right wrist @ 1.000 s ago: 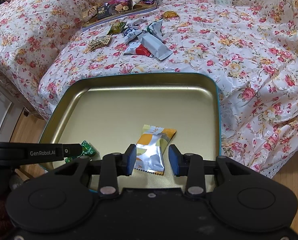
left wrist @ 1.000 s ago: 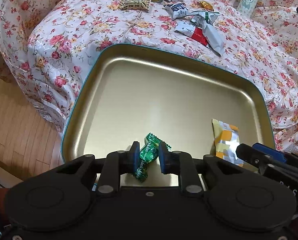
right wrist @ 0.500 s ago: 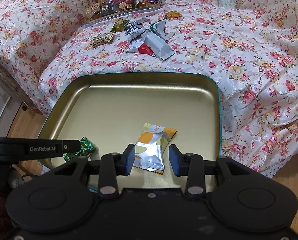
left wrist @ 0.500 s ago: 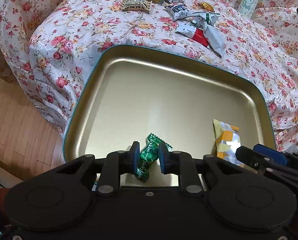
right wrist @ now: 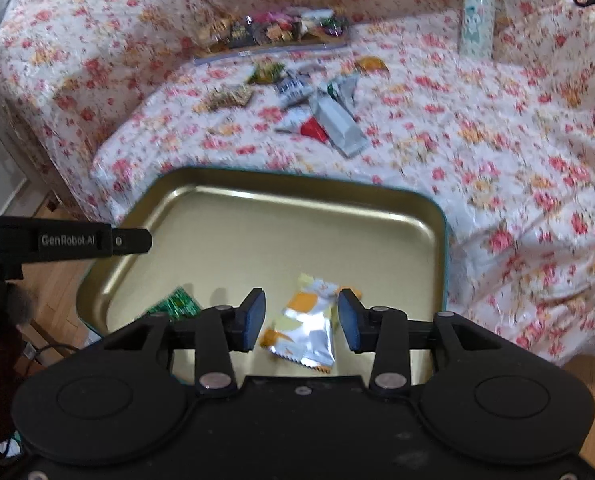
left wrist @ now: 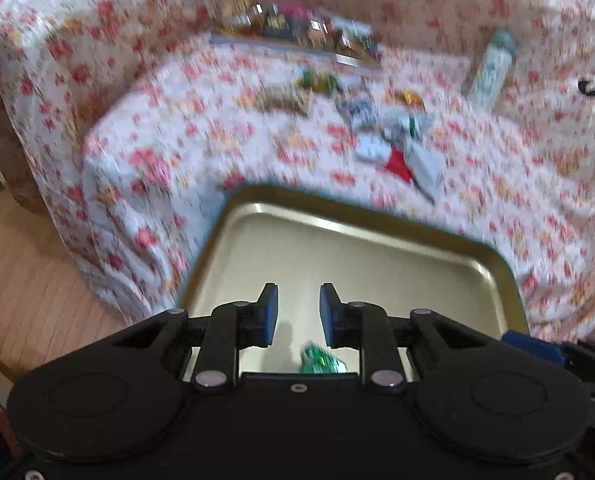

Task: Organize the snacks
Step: 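Move both open tools back toward the scattered snacks on the sofa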

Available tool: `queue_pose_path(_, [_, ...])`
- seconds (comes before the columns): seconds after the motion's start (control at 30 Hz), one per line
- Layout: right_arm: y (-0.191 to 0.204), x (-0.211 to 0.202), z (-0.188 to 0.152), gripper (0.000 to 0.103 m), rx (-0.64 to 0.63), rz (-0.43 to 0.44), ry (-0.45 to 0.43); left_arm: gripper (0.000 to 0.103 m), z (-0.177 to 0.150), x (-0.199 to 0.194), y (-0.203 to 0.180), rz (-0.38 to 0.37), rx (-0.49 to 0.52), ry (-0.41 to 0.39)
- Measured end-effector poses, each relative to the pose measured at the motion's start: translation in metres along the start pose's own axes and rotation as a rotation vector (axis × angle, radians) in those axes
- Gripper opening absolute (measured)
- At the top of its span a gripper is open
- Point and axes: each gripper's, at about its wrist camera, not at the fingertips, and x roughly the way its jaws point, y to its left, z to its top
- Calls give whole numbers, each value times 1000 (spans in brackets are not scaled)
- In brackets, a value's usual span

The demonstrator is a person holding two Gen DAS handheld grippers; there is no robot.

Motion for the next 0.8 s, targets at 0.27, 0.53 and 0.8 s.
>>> queue_pose_path(0.27, [-1, -12, 17, 43, -8, -4, -142, 33, 20, -15, 3, 51, 30, -182])
queue_pose_path(0.53, [-5, -18, 45, 62, 8, 22, -268, 48, 32, -20, -5, 63, 86, -300])
queue_pose_path(0.8, [-16, -2, 71, 68, 71, 47, -272, 48, 52, -6, -8, 65, 120, -305])
